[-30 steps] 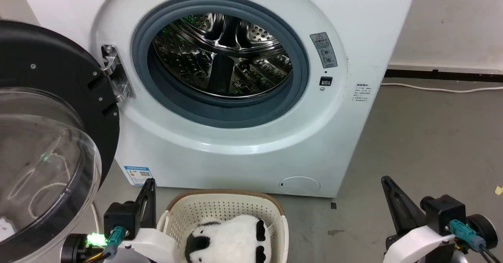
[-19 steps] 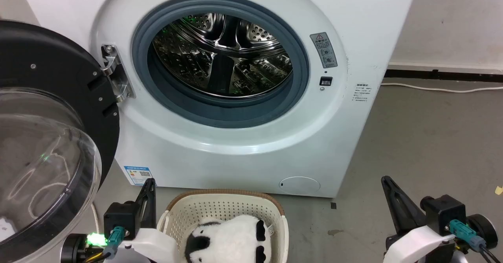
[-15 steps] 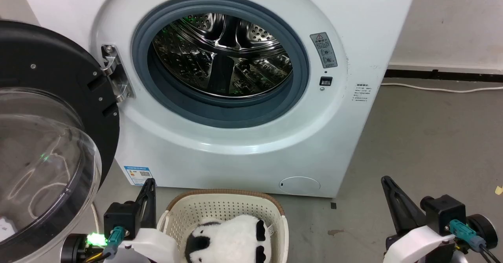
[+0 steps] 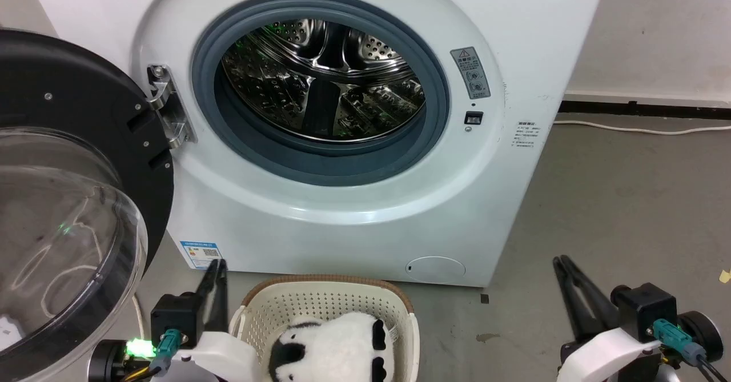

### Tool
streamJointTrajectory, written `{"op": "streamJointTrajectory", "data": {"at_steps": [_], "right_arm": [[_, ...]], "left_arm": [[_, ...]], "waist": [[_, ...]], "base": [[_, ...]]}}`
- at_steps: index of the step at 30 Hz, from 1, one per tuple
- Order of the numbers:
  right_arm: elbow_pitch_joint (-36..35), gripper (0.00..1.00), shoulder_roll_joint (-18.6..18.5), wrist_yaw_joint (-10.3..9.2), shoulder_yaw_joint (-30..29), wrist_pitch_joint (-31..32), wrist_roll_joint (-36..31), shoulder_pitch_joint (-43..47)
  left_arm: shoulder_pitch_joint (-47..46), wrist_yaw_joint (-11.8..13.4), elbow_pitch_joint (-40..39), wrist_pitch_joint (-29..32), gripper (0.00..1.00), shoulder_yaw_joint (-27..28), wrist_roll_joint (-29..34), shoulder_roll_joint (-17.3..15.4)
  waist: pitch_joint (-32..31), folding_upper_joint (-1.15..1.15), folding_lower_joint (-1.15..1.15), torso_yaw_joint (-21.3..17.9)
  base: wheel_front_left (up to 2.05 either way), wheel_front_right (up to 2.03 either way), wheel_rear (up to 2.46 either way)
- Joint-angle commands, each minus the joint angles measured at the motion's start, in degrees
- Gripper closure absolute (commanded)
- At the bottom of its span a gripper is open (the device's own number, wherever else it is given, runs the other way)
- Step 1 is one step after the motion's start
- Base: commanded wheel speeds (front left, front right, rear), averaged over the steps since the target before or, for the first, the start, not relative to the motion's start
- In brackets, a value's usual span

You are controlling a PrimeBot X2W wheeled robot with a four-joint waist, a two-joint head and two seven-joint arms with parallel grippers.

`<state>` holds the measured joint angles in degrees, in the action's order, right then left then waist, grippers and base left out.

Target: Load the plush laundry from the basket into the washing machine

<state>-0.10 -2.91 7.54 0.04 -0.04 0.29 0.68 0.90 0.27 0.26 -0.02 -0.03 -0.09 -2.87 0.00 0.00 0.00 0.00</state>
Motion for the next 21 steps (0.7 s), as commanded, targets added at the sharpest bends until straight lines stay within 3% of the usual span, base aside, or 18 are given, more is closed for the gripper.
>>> {"op": "streamJointTrajectory", "data": {"at_steps": [1, 21], "right_arm": [[0.0, 0.00, 0.0, 0.00, 0.0, 0.0, 0.0, 0.0], [0.0, 0.00, 0.0, -0.01, -0.9, -2.0, 1.6, -0.5]], "left_arm": [[0.0, 0.0, 0.0, 0.0, 0.00, 0.0, 0.0, 0.0], [-1.0, 1.2, 0.8, -2.0, 0.00, -2.4, 0.1, 0.0]], "waist": [[0.0, 0.00, 0.00, 0.0], [2.5, 0.00, 0.00, -1.0]], "base": [[0.00, 0.00, 0.00], [0.00, 0.00, 0.00]]}}
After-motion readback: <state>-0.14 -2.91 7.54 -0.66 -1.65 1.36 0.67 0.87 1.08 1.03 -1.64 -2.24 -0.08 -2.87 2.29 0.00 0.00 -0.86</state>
